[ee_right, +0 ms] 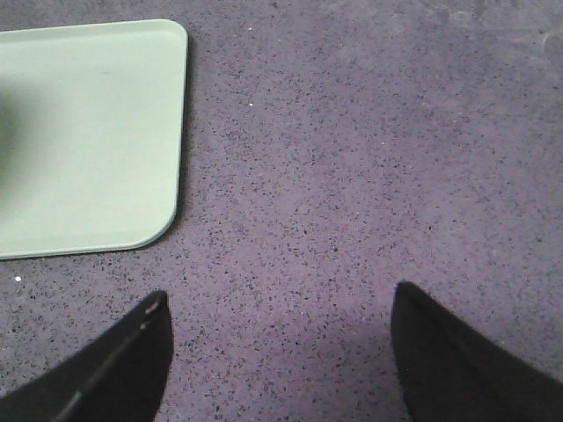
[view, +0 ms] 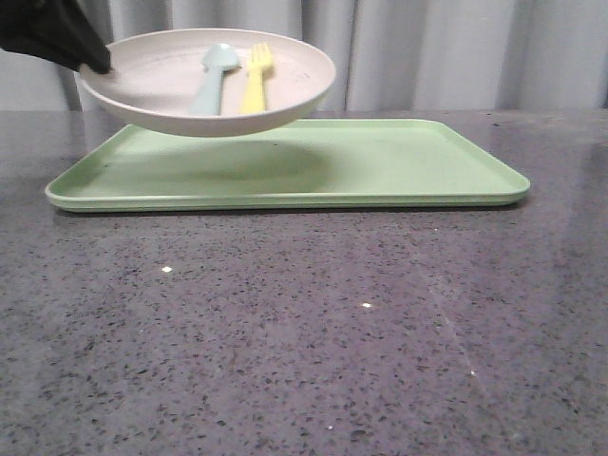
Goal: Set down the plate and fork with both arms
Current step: 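Carry the plate over the green tray and lower it, releasing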
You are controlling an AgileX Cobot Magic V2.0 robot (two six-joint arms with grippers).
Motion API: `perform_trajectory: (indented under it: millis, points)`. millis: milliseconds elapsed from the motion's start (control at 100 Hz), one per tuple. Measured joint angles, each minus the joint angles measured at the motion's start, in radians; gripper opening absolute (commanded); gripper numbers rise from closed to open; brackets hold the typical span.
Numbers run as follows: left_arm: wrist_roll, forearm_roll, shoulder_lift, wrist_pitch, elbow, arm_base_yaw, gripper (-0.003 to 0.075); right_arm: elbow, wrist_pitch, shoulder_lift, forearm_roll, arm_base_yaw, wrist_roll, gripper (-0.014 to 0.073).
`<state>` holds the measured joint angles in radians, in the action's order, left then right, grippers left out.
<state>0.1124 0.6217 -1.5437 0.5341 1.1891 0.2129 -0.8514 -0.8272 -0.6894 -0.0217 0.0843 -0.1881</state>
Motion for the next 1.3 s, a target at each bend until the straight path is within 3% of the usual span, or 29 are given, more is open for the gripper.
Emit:
perform_trajectory:
  millis: [180,710,810,1030,1300]
  points:
    - [0.0,0.04,-0.076,-0.048,0.008,0.047,-0.0021,0.0,0.0,0.0,0.001,0.0,0.0,0.0527]
    - [0.0,0.062,-0.152,-0.104,0.008,0.048,-0.0017,0.0,-0.026,0.0,0.001,0.0,0.0,0.0527]
    - [0.0,0.066,-0.167,-0.104,0.008,0.048,0.0041,0.0,-0.028,0.0,0.001,0.0,0.0,0.0527]
    - [0.0,0.078,-0.179,-0.104,0.012,0.048,0.027,0.0,-0.032,0.0,0.001,0.0,0.0,0.0527]
    - [0.0,0.066,-0.171,-0.104,0.014,0.048,0.0295,0.0,-0.036,0.0,0.001,0.0,0.0,0.0527]
